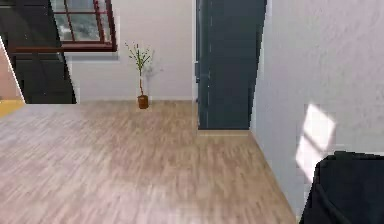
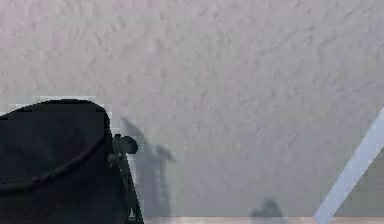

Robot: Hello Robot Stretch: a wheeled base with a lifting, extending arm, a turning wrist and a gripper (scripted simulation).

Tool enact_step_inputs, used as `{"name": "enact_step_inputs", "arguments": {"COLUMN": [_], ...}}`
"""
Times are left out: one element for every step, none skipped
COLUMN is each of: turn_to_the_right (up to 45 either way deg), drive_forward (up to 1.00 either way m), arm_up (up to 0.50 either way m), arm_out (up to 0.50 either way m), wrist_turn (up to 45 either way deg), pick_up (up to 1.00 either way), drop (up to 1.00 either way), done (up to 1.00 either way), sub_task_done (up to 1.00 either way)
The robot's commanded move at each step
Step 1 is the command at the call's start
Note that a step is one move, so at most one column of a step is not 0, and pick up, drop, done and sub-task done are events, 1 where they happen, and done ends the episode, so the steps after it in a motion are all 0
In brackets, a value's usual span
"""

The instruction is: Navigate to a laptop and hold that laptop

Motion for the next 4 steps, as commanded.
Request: {"name": "enact_step_inputs", "arguments": {"turn_to_the_right": [-45.0, -18.0, 0.0, 27.0], "drive_forward": [0.0, 0.0, 0.25, 0.0], "arm_up": [0.0, 0.0, 0.0, 0.0], "arm_out": [0.0, 0.0, 0.0, 0.0], "wrist_turn": [0.0, 0.0, 0.0, 0.0], "pick_up": [0.0, 0.0, 0.0, 0.0], "drop": [0.0, 0.0, 0.0, 0.0], "done": [0.0, 0.0, 0.0, 0.0], "sub_task_done": [0.0, 0.0, 0.0, 0.0]}}
